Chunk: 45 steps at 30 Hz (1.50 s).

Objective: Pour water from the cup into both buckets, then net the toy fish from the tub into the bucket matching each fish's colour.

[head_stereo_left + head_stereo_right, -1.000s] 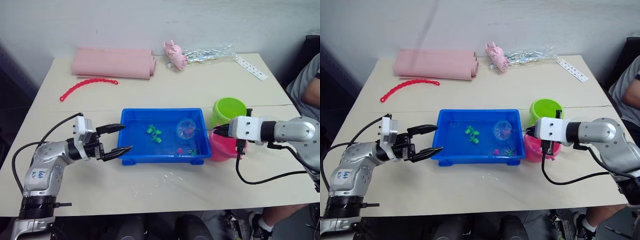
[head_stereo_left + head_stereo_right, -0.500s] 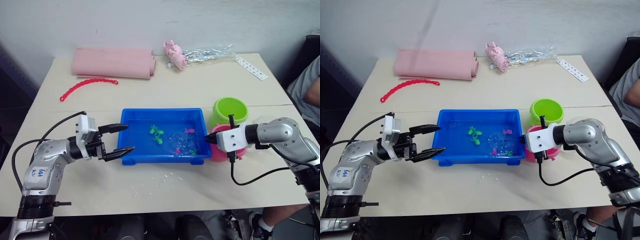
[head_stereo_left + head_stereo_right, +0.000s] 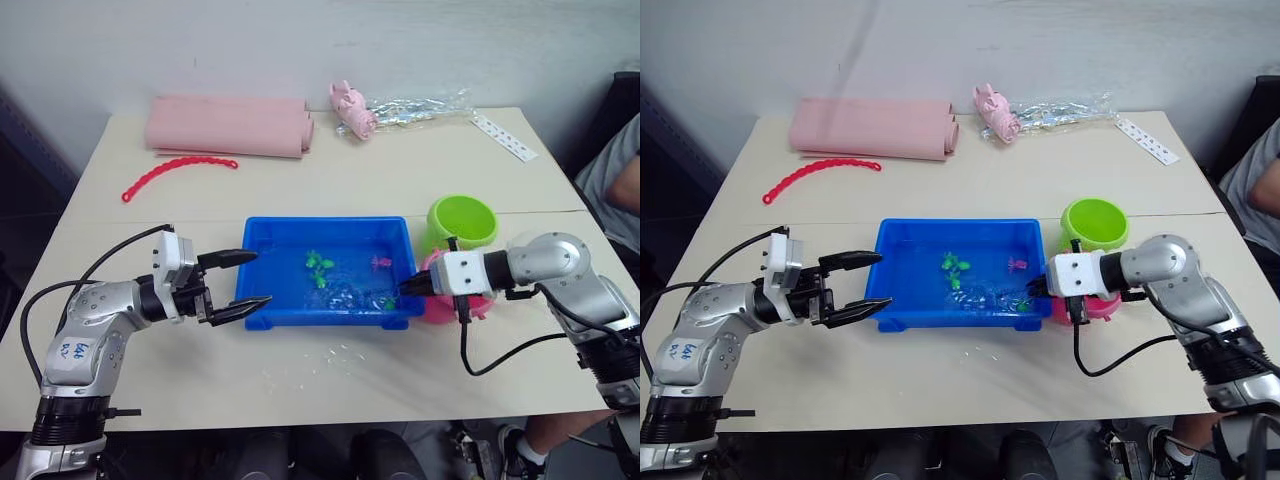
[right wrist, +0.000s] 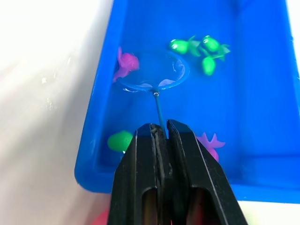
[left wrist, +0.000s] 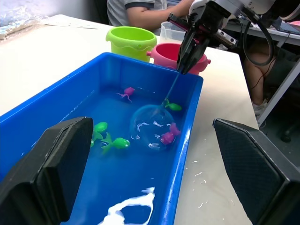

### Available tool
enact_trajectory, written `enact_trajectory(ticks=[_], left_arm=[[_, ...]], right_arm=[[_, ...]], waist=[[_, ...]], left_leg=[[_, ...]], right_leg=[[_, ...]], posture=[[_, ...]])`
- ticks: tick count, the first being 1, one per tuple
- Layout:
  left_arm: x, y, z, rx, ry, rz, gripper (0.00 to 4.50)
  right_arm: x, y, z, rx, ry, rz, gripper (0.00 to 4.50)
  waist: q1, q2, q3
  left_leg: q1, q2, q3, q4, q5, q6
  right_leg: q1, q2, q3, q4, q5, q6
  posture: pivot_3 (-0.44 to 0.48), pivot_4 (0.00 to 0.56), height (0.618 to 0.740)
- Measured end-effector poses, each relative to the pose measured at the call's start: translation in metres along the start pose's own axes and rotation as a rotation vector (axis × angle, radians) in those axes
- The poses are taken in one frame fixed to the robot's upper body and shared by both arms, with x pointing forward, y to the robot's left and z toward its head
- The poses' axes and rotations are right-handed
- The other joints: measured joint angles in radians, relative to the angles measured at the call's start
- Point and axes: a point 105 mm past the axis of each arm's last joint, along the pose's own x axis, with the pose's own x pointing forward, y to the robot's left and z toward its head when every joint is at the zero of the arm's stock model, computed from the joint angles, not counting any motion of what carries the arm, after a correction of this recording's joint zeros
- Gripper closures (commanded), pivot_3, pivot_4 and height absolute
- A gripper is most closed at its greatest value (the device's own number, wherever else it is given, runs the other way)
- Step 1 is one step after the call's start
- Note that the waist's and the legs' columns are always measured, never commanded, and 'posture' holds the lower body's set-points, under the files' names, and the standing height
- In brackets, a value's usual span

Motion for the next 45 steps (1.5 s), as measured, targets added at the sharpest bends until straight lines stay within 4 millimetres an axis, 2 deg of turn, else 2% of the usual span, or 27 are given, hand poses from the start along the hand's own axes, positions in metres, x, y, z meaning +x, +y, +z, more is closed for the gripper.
enact_trajectory(ticks=[13, 21, 25, 28, 31, 34, 40, 45], left_arm=[[0.002, 0.003, 0.003, 0.014, -0.018, 0.010, 0.02], [0.003, 0.004, 0.002, 0.006, -0.021, 0.010, 0.02], [0.005, 0.006, 0.002, 0.000, -0.026, 0.001, 0.02], [0.012, 0.005, 0.005, 0.004, -0.037, -0.026, 0.02], [0.017, 0.006, 0.005, -0.004, -0.046, -0.047, 0.02], [0.022, 0.004, 0.004, -0.012, -0.053, -0.079, 0.02], [0.043, -0.002, 0.016, -0.007, -0.108, -0.181, 0.02], [0.053, -0.004, 0.008, -0.057, -0.110, -0.238, 0.02]], right_arm=[[-0.019, -0.008, 0.001, 0.151, -0.079, -0.048, 4.50], [-0.036, -0.011, -0.002, 0.226, -0.137, -0.147, 4.50], [-0.038, -0.008, -0.006, 0.252, -0.158, -0.198, 4.50], [-0.040, -0.011, -0.001, 0.282, -0.205, -0.268, 4.50], [-0.048, -0.002, 0.005, 0.325, -0.231, -0.295, 4.50], [-0.062, 0.001, 0.006, 0.376, -0.233, -0.358, 4.50], [-0.111, 0.013, 0.017, 0.391, -0.212, -0.535, 4.50], [-0.142, 0.042, 0.010, 0.396, -0.113, -0.632, 4.50]], waist=[[0.000, 0.000, 0.000], [0.001, 0.000, 0.000], [0.001, 0.000, 0.000], [0.002, 0.000, 0.000], [0.006, 0.000, 0.000], [0.008, 0.000, 0.000], [0.027, -0.001, 0.000], [0.028, -0.001, 0.000]], left_leg=[[0.000, 0.000, 0.000, -0.001, 0.000, 0.000], [0.000, 0.000, 0.000, -0.001, 0.000, 0.000], [0.000, 0.000, 0.000, -0.001, 0.000, 0.000], [0.000, 0.000, 0.000, -0.001, 0.000, 0.000], [0.000, 0.000, 0.000, -0.003, 0.000, 0.000], [-0.001, 0.000, 0.000, -0.004, 0.000, 0.000], [0.000, -0.001, 0.000, -0.005, 0.000, 0.000], [0.000, -0.001, 0.001, -0.005, 0.000, 0.000]], right_leg=[[0.000, 0.000, 0.000, 0.000, 0.000, 0.000], [0.000, 0.000, 0.000, -0.001, 0.000, 0.000], [0.000, 0.000, 0.000, -0.001, 0.000, 0.000], [0.000, 0.000, 0.000, -0.001, 0.000, 0.000], [0.000, 0.000, 0.000, -0.001, 0.000, 0.000], [0.000, 0.000, -0.001, -0.001, 0.000, 0.000], [0.001, 0.001, -0.001, -0.004, 0.000, 0.000], [0.001, 0.001, -0.001, -0.006, 0.000, 0.000]], posture=[[0.000, 0.150, 0.740], [0.000, 0.150, 0.740], [0.000, 0.150, 0.740], [0.000, 0.150, 0.740], [0.000, 0.150, 0.740], [0.000, 0.150, 0.740], [0.000, 0.150, 0.740], [0.000, 0.150, 0.740]])
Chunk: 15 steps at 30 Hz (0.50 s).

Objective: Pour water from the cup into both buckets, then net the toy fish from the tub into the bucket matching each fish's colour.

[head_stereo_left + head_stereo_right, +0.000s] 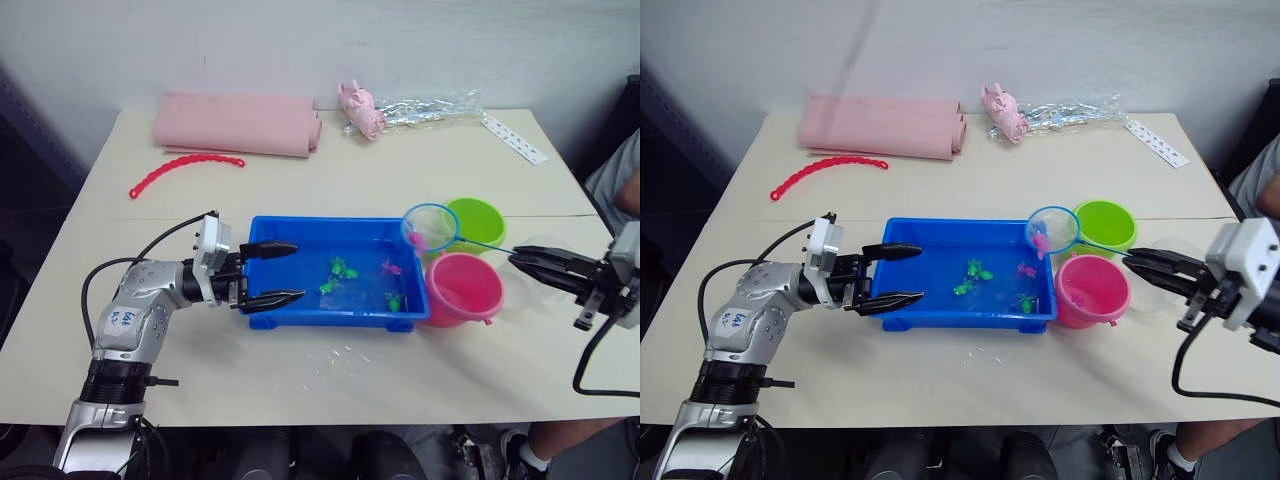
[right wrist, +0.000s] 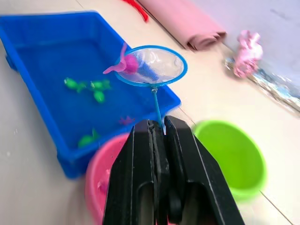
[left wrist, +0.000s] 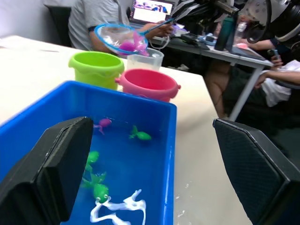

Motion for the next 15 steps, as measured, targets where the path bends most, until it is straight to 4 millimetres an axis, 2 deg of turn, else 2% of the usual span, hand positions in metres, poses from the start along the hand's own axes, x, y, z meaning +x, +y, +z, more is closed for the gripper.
enact_trajectory(ticks=[6, 8, 11, 15], left_arm=[[0.008, 0.002, 0.004, 0.019, -0.011, -0.044, 0.02], [0.009, 0.002, 0.004, 0.024, -0.009, -0.053, 0.02], [0.011, 0.001, 0.005, 0.032, -0.012, -0.064, 0.02], [0.015, -0.001, 0.003, 0.024, -0.033, -0.055, 0.02]], right_arm=[[-0.034, -0.002, -0.015, -0.068, 0.060, -0.146, 4.50], [-0.038, -0.001, -0.019, -0.091, 0.077, -0.155, 4.50], [-0.049, 0.002, -0.034, -0.217, 0.144, -0.171, 4.50], [-0.052, 0.003, -0.043, -0.380, 0.184, -0.200, 4.50]], waist=[[-0.001, 0.000, 0.000], [-0.002, 0.000, 0.000], [-0.003, 0.000, 0.000], [-0.003, 0.000, 0.000]], left_leg=[[0.001, 0.000, 0.001, 0.000, 0.000, 0.000], [0.001, 0.000, 0.001, 0.000, 0.000, 0.000], [0.002, 0.000, 0.002, -0.001, 0.000, 0.000], [0.002, 0.000, 0.002, -0.001, 0.000, 0.000]], right_leg=[[0.001, 0.000, 0.001, 0.000, 0.000, 0.000], [0.001, 0.000, 0.001, 0.000, 0.000, 0.000], [0.001, 0.000, 0.002, 0.000, 0.000, 0.000], [0.001, 0.000, 0.002, 0.000, 0.000, 0.000]], posture=[[0.000, 0.150, 0.740], [0.000, 0.150, 0.740], [0.000, 0.150, 0.740], [0.000, 0.150, 0.740]])
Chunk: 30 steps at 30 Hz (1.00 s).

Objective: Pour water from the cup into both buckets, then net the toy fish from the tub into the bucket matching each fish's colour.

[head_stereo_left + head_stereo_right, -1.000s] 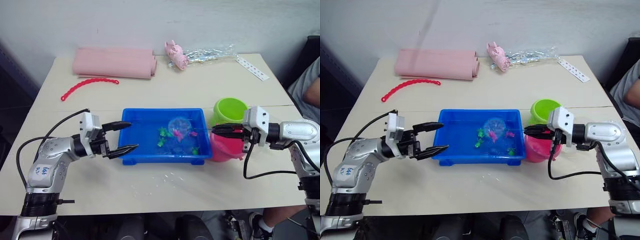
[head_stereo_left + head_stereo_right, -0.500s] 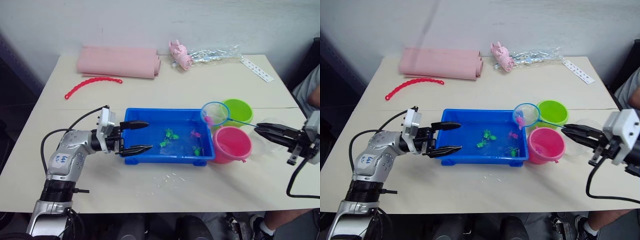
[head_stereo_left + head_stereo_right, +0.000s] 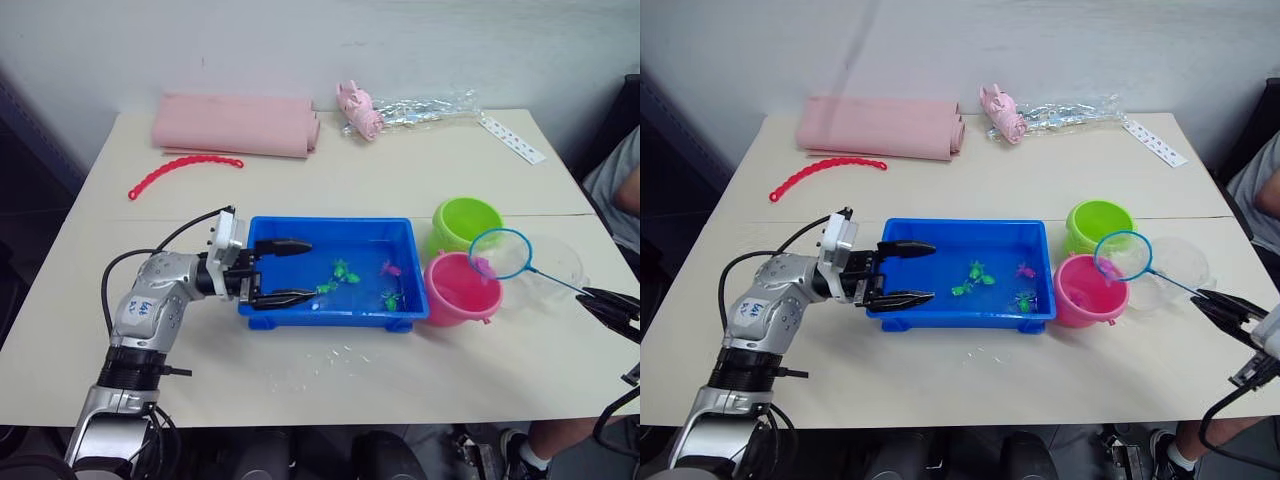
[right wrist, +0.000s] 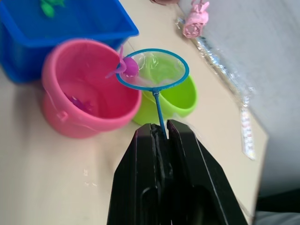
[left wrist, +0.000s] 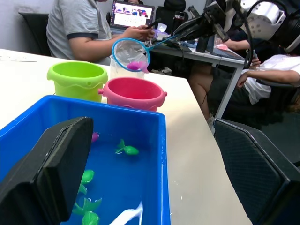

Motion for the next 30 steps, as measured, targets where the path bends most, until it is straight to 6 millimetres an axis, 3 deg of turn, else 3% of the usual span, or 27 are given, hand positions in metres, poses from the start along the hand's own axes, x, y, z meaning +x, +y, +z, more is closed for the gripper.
enact_trajectory(ticks=[7, 13, 22, 25, 30], left_arm=[[0.000, -0.002, -0.004, -0.012, -0.002, 0.019, 0.02], [0.001, -0.003, -0.003, -0.003, -0.003, 0.019, 0.02], [0.003, -0.003, -0.004, -0.007, -0.005, 0.026, 0.02], [0.014, 0.002, 0.001, -0.055, -0.078, 0.057, 0.02], [0.010, 0.002, 0.001, -0.050, -0.061, 0.055, 0.02]], right_arm=[[0.008, 0.026, -0.006, -0.351, 0.004, 0.042, 4.50], [0.007, 0.030, -0.003, -0.650, 0.002, 0.033, 4.50], [0.005, 0.033, 0.001, -0.843, -0.019, 0.065, 4.50], [0.009, 0.033, 0.012, -0.953, -0.055, 0.059, 4.50], [0.004, 0.034, 0.006, -0.908, -0.015, 0.044, 4.50]], waist=[[-0.001, 0.000, 0.000], [0.000, 0.000, 0.000], [-0.001, 0.000, 0.000], [-0.001, 0.000, 0.000], [-0.001, 0.000, 0.000]], left_leg=[[0.000, 0.000, 0.000, 0.000, 0.001, -0.001], [0.000, 0.000, 0.000, 0.000, 0.001, -0.002], [0.001, 0.000, 0.000, -0.001, 0.001, -0.002], [0.001, 0.000, 0.000, 0.000, 0.002, -0.002], [0.001, 0.000, 0.000, -0.001, 0.002, -0.002]], right_leg=[[0.000, 0.000, 0.000, 0.000, 0.000, 0.000], [0.000, 0.000, 0.001, 0.000, 0.000, 0.000], [0.000, 0.001, 0.001, 0.000, 0.000, 0.000], [0.000, 0.001, 0.001, 0.001, 0.000, 0.000], [0.000, 0.001, 0.001, 0.001, 0.000, 0.000]], posture=[[0.000, 0.150, 0.740], [0.000, 0.150, 0.740], [0.000, 0.150, 0.740], [0.000, 0.150, 0.740], [0.000, 0.150, 0.740]])
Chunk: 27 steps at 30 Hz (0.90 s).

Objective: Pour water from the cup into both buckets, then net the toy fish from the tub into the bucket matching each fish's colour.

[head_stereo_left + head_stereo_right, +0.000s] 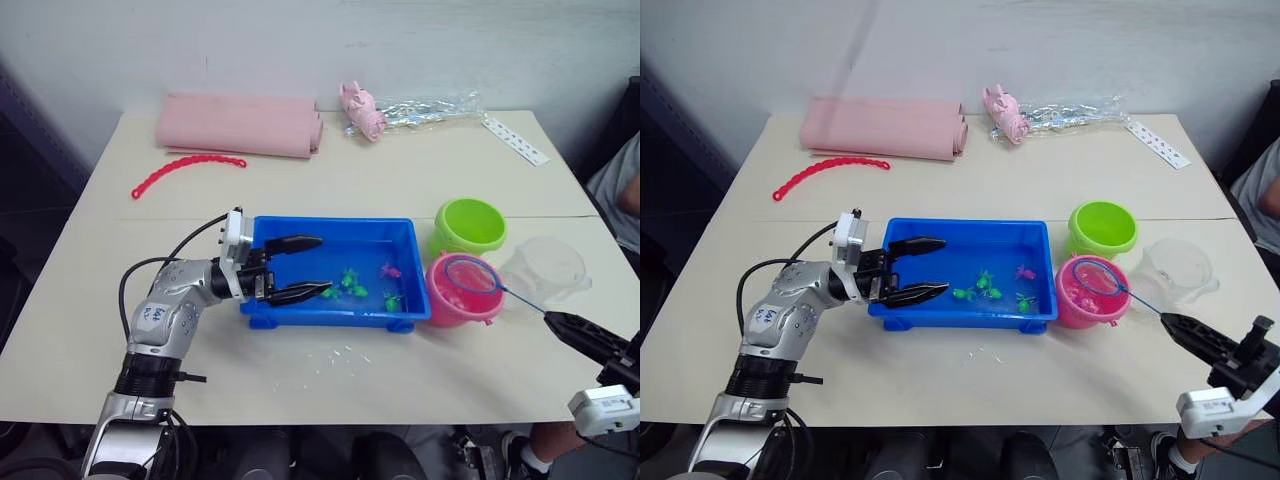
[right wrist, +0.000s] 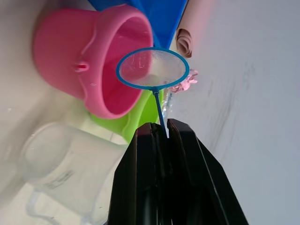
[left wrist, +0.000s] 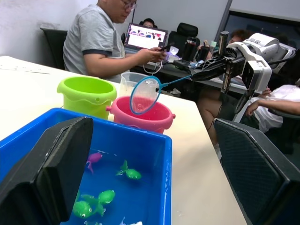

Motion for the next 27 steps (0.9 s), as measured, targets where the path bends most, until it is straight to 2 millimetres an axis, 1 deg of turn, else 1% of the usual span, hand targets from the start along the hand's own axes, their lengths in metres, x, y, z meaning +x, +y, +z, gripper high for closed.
enact_trajectory(ticks=[2, 4, 7, 9, 11, 12, 15, 17, 18, 20, 22, 24, 27], left_arm=[[-0.003, 0.000, 0.000, 0.001, 0.009, 0.004, 0.02], [-0.005, 0.000, -0.002, -0.001, 0.017, 0.004, 0.02], [-0.010, -0.001, -0.004, -0.003, 0.037, 0.002, 0.02], [-0.012, -0.001, -0.003, 0.002, 0.043, 0.004, 0.02], [-0.013, 0.000, -0.003, 0.004, 0.046, 0.007, 0.02], [-0.014, 0.000, -0.003, 0.004, 0.047, 0.009, 0.02], [-0.016, 0.001, -0.003, 0.006, 0.053, 0.019, 0.02], [-0.019, 0.002, -0.002, 0.010, 0.053, 0.031, 0.02], [-0.022, 0.001, -0.003, 0.011, 0.058, 0.041, 0.02], [-0.026, 0.001, -0.004, 0.007, 0.066, 0.057, 0.02], [-0.028, 0.002, -0.004, 0.009, 0.065, 0.072, 0.02], [-0.033, 0.005, 0.002, 0.032, 0.066, 0.095, 0.02], [-0.041, 0.010, 0.012, 0.073, 0.086, 0.117, 0.02]], right_arm=[[-0.003, -0.009, -0.005, 0.081, 0.039, -0.054, 4.50], [-0.002, -0.019, -0.003, 0.184, 0.032, -0.095, 4.50], [0.008, -0.039, 0.002, 0.345, -0.018, -0.147, 4.50], [0.016, -0.053, 0.006, 0.481, -0.062, -0.170, 4.50], [0.027, -0.067, 0.013, 0.704, -0.131, -0.181, 4.50], [0.032, -0.070, 0.018, 0.807, -0.165, -0.167, 4.50], [0.050, -0.072, 0.031, 1.111, -0.232, -0.097, 4.50], [0.059, -0.076, 0.036, 1.255, -0.254, -0.077, 4.50], [0.067, -0.077, 0.041, 1.368, -0.270, -0.034, 4.50], [0.075, -0.076, 0.048, 1.494, -0.255, 0.039, 4.50], [0.081, -0.072, 0.049, 1.555, -0.203, 0.100, 4.50], [0.090, -0.069, 0.051, 1.625, -0.133, 0.203, 4.50], [0.100, -0.074, 0.050, 1.713, -0.098, 0.293, 4.50]], waist=[[-0.001, 0.000, 0.000], [-0.004, 0.000, 0.000], [-0.008, 0.000, 0.000], [-0.008, 0.000, 0.000], [-0.006, 0.000, 0.000], [-0.004, 0.000, 0.000], [0.001, 0.000, 0.000], [0.001, 0.000, 0.000], [0.001, 0.000, 0.000], [0.001, 0.000, 0.000], [0.001, 0.000, 0.000], [0.000, -0.001, 0.001], [-0.002, -0.001, 0.001]], left_leg=[[0.000, 0.000, 0.000, 0.000, 0.000, 0.000], [0.000, 0.000, 0.000, 0.000, 0.000, 0.000], [0.001, 0.000, 0.000, 0.001, 0.001, 0.000], [0.001, 0.000, 0.000, 0.001, 0.001, 0.000], [0.001, 0.001, -0.001, 0.001, 0.001, 0.000], [0.001, 0.001, -0.002, 0.001, 0.001, 0.000], [0.000, 0.000, -0.002, 0.001, 0.001, 0.001], [0.000, 0.000, -0.002, 0.002, 0.001, 0.001], [0.000, 0.000, -0.002, 0.002, 0.001, 0.001], [0.000, 0.000, -0.003, 0.001, 0.001, 0.001], [-0.001, 0.000, -0.003, 0.002, 0.000, 0.001], [-0.001, 0.001, -0.003, 0.002, 0.001, 0.001], [-0.002, 0.000, -0.003, 0.002, 0.001, 0.001]], right_leg=[[0.000, 0.000, 0.000, 0.000, 0.000, 0.000], [0.000, 0.000, 0.000, 0.001, 0.000, 0.000], [0.000, 0.000, 0.000, 0.003, 0.000, 0.000], [0.000, 0.000, 0.000, 0.003, 0.000, 0.000], [0.000, 0.000, 0.000, 0.003, 0.000, 0.000], [0.000, 0.000, 0.000, 0.003, 0.000, 0.000], [0.000, 0.000, -0.001, 0.003, 0.000, 0.000], [0.000, -0.001, -0.001, 0.003, 0.000, 0.000], [0.000, -0.001, -0.001, 0.003, 0.000, 0.000], [0.000, -0.001, -0.001, 0.003, 0.000, 0.000], [0.000, -0.001, -0.002, 0.002, 0.000, 0.000], [0.000, -0.001, -0.002, 0.002, 0.000, 0.000], [-0.001, -0.001, -0.002, 0.001, 0.000, 0.000]], posture=[[0.000, 0.150, 0.740], [0.000, 0.150, 0.740], [0.000, 0.150, 0.740], [0.000, 0.150, 0.740], [0.000, 0.150, 0.740], [0.000, 0.150, 0.740], [0.000, 0.150, 0.740], [0.000, 0.150, 0.740], [0.000, 0.150, 0.740], [0.000, 0.150, 0.740], [0.000, 0.150, 0.740], [0.000, 0.150, 0.740], [0.000, 0.150, 0.740]])
